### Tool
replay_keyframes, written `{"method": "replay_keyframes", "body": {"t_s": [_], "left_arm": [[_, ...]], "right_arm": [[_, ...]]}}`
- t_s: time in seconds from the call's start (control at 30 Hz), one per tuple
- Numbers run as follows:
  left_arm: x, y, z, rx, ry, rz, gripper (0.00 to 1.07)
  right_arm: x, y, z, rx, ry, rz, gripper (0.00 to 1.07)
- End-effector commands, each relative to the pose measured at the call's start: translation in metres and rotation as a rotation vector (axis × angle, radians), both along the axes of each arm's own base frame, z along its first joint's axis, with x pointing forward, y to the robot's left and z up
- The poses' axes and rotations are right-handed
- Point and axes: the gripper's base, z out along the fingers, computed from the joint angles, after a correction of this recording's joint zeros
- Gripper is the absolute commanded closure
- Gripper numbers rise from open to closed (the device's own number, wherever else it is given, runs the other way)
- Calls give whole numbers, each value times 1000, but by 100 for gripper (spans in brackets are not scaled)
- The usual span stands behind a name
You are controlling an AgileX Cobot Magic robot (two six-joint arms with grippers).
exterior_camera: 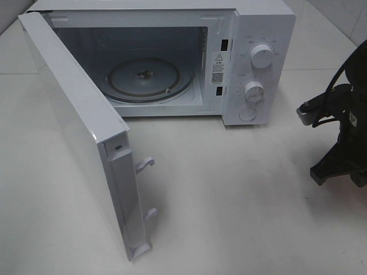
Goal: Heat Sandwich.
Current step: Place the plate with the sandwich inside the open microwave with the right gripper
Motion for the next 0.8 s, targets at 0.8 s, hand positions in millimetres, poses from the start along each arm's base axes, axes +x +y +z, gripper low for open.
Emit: {"method": "replay_keyframes", "body": {"t_s": [0.8], "left_arm": [[-4,-1,0,-6,-32,1,3]], "right_arm": [[-68,52,15,-57,11,297,107]]}}
